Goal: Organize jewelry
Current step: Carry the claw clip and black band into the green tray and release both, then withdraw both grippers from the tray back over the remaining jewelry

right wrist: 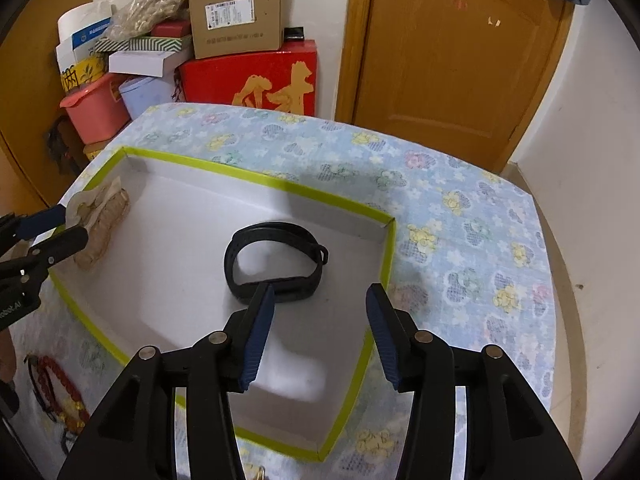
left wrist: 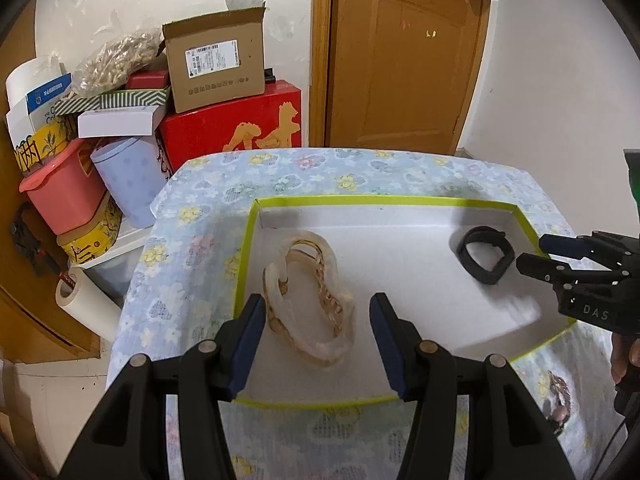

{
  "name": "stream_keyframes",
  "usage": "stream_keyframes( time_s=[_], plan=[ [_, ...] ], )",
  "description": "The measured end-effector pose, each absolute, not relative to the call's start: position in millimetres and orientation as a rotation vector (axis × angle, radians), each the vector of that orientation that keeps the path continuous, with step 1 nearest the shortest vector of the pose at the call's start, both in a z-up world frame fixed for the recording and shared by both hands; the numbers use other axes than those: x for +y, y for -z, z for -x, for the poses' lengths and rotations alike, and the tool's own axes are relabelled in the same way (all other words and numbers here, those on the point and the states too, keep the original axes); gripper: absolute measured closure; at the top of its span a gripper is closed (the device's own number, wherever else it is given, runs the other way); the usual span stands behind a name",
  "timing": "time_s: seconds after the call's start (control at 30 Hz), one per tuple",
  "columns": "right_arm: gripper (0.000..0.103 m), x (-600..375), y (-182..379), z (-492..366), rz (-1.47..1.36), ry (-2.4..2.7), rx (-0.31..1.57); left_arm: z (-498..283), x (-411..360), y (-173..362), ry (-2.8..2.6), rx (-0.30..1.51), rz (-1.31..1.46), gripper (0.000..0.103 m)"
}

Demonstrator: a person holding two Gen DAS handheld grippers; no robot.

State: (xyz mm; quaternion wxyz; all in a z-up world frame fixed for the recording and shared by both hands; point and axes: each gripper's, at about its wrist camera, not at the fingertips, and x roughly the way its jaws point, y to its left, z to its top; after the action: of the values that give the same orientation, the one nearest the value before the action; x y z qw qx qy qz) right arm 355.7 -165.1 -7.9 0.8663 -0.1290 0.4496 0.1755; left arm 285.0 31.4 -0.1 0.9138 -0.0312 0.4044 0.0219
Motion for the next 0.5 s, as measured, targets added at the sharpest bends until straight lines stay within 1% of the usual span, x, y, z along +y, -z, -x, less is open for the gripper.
stream_keyframes(
  time_s=[0.2, 0.33, 0.5],
  plan=[
    [0.054, -182.2, -13.5, -329.5, 0.217, -0.376, 0.885, -259.4, 31.5, -18.3, -0.036, 0.788, 0.079, 0.047],
    [0.054, -197.1, -29.6, -298.0, 0.16, -0.4, 0.846, -231.6, 30.9, -28.8, -0.029, 0.762, 0.087, 0.047],
    [0.054, -212.5, -35.2, -250.7, 0.114, -0.415, 0.815, -190.4, 25.8, -33.5, -0.013, 0.747, 0.078, 0.047]
  ],
)
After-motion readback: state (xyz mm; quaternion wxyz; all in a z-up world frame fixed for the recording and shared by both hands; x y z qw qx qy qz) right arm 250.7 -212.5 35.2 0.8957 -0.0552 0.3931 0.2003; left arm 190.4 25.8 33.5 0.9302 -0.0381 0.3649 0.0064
